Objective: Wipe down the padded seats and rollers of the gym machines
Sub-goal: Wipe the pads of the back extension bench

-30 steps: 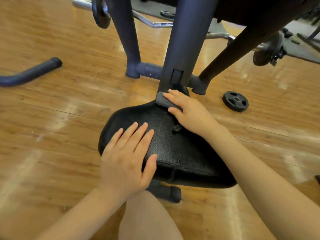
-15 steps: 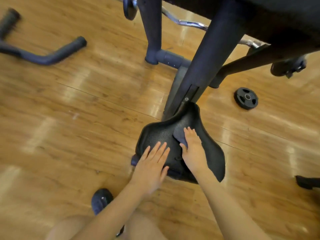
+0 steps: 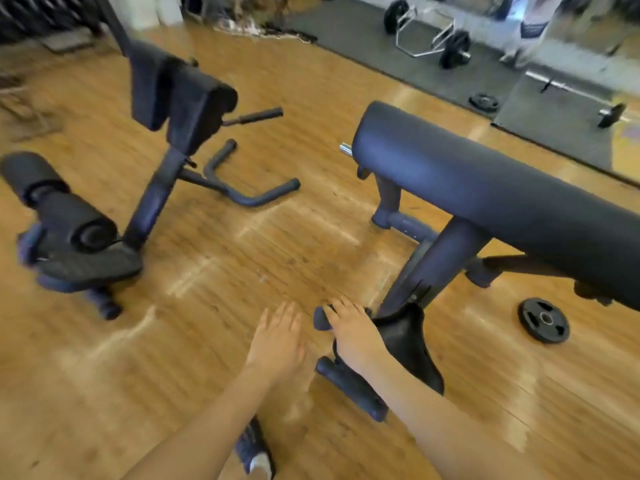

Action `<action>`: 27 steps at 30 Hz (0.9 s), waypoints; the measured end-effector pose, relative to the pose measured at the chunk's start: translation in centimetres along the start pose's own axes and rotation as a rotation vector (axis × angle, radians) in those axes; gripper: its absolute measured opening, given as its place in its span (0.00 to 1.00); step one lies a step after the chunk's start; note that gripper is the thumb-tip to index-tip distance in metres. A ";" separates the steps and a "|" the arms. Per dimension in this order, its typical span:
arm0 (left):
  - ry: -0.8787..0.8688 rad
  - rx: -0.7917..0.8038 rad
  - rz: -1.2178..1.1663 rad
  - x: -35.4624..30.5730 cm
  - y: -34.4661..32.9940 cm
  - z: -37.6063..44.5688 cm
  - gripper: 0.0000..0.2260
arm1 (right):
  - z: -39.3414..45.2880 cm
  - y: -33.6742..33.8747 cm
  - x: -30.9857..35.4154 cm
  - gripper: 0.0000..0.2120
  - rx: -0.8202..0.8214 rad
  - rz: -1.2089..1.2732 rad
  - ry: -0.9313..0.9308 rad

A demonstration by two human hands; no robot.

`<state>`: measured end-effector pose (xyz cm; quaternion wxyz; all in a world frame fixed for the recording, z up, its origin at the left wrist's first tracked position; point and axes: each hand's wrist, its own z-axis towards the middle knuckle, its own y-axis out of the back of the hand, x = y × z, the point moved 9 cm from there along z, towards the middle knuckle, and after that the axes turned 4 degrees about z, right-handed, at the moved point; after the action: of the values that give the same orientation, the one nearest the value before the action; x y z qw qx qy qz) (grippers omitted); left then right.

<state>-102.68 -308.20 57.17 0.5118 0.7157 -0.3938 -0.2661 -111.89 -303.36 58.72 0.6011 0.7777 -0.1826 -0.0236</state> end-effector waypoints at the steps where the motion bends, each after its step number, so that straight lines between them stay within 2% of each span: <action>1: 0.027 -0.035 -0.014 1.1 1.5 -0.7 0.27 | 0.4 1.2 1.7 0.34 0.012 -0.006 0.022; 4: 0.082 -0.085 -0.025 4.9 3.7 -2.4 0.27 | 2.3 3.8 6.4 0.43 0.053 -0.021 0.077; 9: 0.171 -0.103 -0.033 14.2 4.5 -3.0 0.27 | 7.7 6.0 13.1 0.34 0.021 -0.038 0.105; 13: 0.177 -0.106 -0.027 22.0 5.7 -3.1 0.27 | 12.4 7.0 18.4 0.29 0.017 -0.043 0.112; 17: 0.192 -0.088 0.020 29.6 6.7 -1.7 0.27 | 17.3 9.0 22.9 0.28 -0.061 -0.024 0.151; 21: 0.189 -0.066 0.038 33.6 7.7 2.1 0.27 | 21.6 10.2 24.3 0.26 -0.065 -0.038 0.162; 27: 0.132 -0.089 0.028 36.8 10.2 11.6 0.27 | 31.7 11.5 21.1 0.25 -0.076 -0.008 0.134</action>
<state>-94.62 -346.71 63.69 0.5715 0.7026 -0.3570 -0.2285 -103.27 -341.71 64.72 0.6410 0.7548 -0.1379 0.0191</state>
